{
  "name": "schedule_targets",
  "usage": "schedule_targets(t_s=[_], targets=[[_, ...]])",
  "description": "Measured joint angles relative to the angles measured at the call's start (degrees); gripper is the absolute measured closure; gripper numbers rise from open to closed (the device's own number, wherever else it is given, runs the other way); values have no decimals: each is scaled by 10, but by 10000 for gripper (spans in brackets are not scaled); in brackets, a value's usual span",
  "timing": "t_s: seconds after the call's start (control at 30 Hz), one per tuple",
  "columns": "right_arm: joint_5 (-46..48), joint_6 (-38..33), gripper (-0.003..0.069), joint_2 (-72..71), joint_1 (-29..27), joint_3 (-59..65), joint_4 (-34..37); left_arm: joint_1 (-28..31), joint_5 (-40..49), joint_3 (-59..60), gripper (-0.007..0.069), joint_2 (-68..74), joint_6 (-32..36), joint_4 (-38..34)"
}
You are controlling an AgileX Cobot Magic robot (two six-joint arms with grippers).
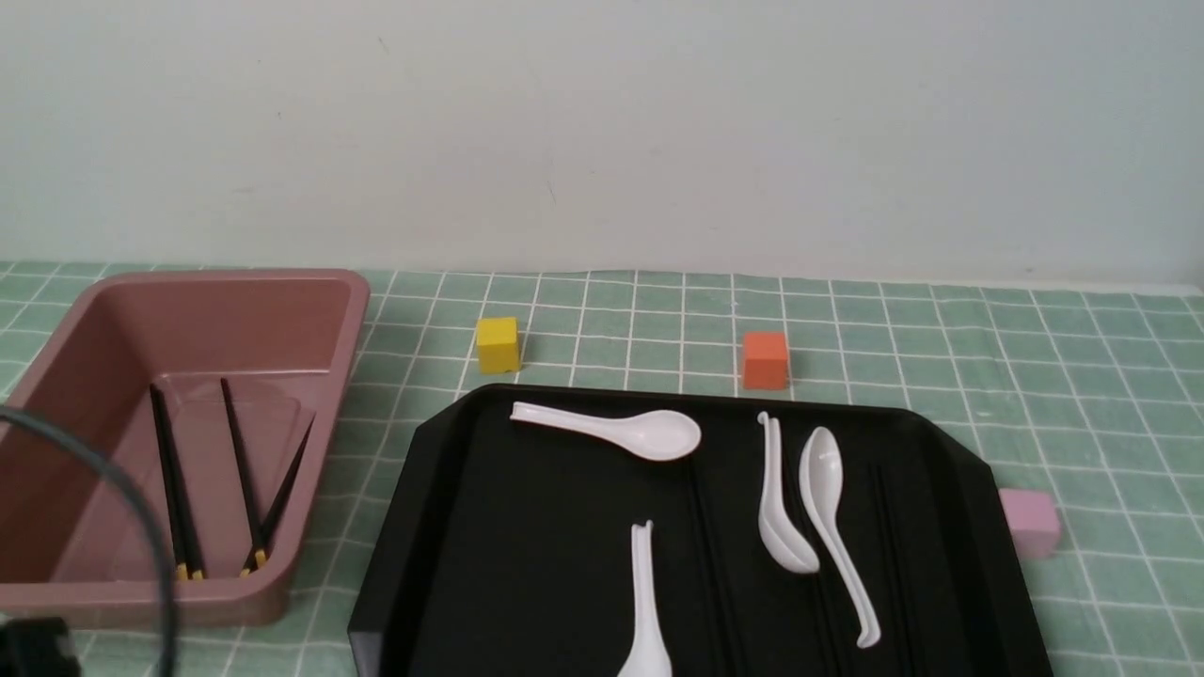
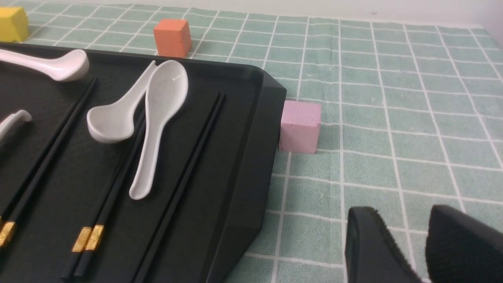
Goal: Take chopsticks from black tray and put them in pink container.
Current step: 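Reach over to the black tray and grasp a pair of chopsticks with the left gripper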
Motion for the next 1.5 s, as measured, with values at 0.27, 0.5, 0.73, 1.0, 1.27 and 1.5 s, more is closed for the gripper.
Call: schedule_targets(t_s=[0.27, 0.5, 0.73, 1.0, 1.27, 1.5], targets=[[0, 0, 419, 0, 0, 0, 0, -14, 71, -106, 637, 294, 131, -28], [0, 0, 419, 0, 0, 0, 0, -148, 32, -175, 637, 369, 66, -28], [0, 0, 419, 0, 0, 0, 0, -324, -61, -250, 607, 456, -101, 52], [0, 0, 419, 0, 0, 0, 0, -441, -77, -377, 386, 617, -201, 105], [0, 1, 419, 0, 0, 0, 0, -458, -109, -458, 267, 750, -234, 111], [0, 1, 419, 0, 0, 0, 1, -458, -150, -460, 263, 781, -236, 113]])
